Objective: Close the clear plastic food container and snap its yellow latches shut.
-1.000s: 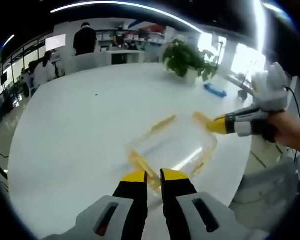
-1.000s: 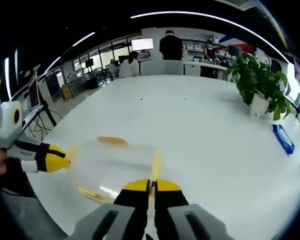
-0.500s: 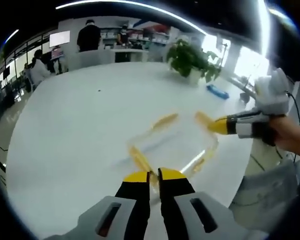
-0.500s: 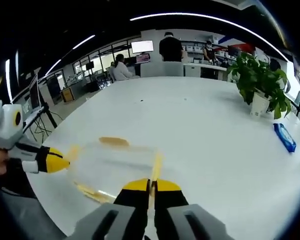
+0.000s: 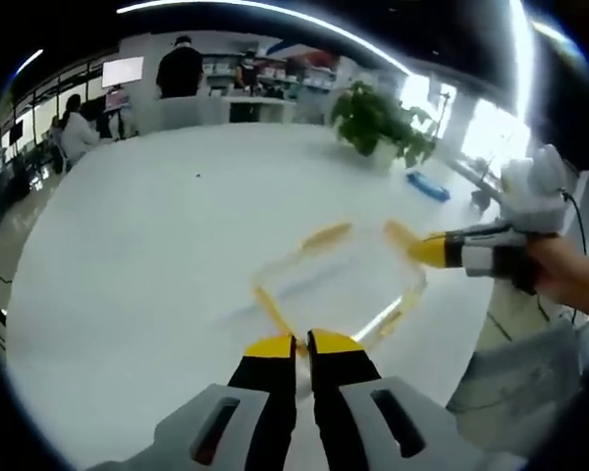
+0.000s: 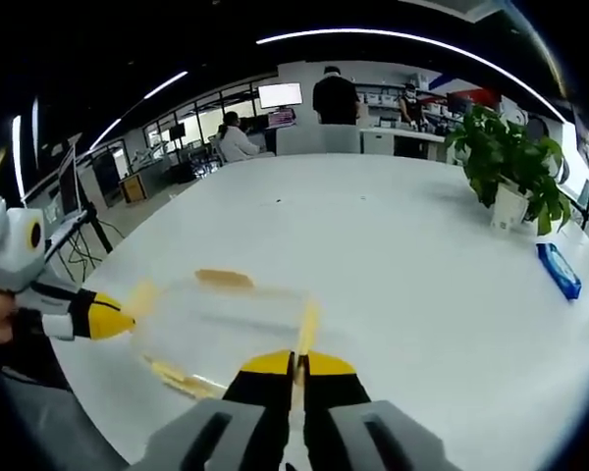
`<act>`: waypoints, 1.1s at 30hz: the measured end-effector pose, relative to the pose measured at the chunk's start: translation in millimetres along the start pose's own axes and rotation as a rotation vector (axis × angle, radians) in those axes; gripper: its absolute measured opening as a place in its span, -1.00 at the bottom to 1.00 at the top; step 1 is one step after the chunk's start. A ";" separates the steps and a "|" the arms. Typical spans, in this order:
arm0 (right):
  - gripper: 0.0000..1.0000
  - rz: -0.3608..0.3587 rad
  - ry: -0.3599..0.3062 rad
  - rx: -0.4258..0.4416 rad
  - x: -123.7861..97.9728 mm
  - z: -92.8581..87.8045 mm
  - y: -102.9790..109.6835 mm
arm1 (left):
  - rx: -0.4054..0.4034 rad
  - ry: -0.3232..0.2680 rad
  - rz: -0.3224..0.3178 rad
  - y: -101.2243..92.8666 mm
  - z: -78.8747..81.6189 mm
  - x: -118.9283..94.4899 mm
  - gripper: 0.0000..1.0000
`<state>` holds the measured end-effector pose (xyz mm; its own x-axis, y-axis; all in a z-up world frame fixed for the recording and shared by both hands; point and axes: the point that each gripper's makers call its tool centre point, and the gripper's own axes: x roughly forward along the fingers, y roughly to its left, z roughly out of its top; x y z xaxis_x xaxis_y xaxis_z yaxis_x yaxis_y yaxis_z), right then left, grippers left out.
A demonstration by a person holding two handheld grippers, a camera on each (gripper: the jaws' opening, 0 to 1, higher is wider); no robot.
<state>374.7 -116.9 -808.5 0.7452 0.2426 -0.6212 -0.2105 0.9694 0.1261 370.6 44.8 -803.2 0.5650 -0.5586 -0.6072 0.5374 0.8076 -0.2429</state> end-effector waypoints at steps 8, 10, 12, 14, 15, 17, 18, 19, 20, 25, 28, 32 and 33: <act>-0.94 -0.015 0.018 -0.005 -2.9 -2.4 -2.8 | 0.007 0.024 0.003 1.9 -4.0 -0.9 -0.86; -0.88 -0.024 0.022 0.008 -5.3 -3.9 -5.3 | 0.007 0.033 0.013 6.2 -7.3 -3.2 -0.78; -0.87 -0.021 0.014 0.028 -7.2 -4.6 -6.1 | 0.001 0.040 0.019 10.2 -9.7 -5.8 -0.71; -0.88 -0.030 0.017 0.033 -8.9 -6.0 -8.4 | -0.007 0.044 0.022 12.4 -11.1 -7.6 -0.70; -0.88 -0.031 0.017 0.034 -9.5 -6.0 -9.1 | -0.009 0.047 0.023 13.2 -11.9 -8.6 -0.69; -0.88 -0.035 0.008 0.048 -11.9 -4.4 -11.3 | -0.012 0.048 0.028 14.4 -12.2 -11.0 -0.68; -0.88 -0.035 0.006 0.053 -12.8 -4.1 -11.7 | -0.014 0.047 0.027 14.5 -11.8 -12.1 -0.68; -0.88 -0.040 0.003 0.056 -14.1 -2.9 -12.8 | -0.018 0.045 0.027 14.4 -11.1 -12.6 -0.68; -0.88 -0.041 0.001 0.055 -14.5 -2.3 -13.1 | -0.024 0.040 0.026 14.5 -9.8 -12.7 -0.67; -0.88 -0.044 -0.016 0.057 -15.0 4.9 -16.1 | -0.049 0.030 -0.010 10.1 -3.6 -8.0 -0.59; -0.86 -0.053 -0.025 0.049 -15.2 9.7 -18.5 | -0.049 0.021 -0.016 9.9 1.2 -6.0 -0.55; -0.80 -0.012 -0.026 0.071 -9.8 12.3 -11.8 | -0.057 0.008 -0.026 9.7 6.9 -2.8 -0.54; -0.78 0.000 -0.022 0.078 -7.6 12.0 -9.2 | -0.060 0.005 -0.031 9.4 7.5 -1.8 -0.52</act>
<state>378.5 -127.2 -795.6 0.7588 0.2429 -0.6044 -0.1615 0.9691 0.1867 379.4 51.9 -798.7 0.5458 -0.5825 -0.6024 0.5158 0.8001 -0.3062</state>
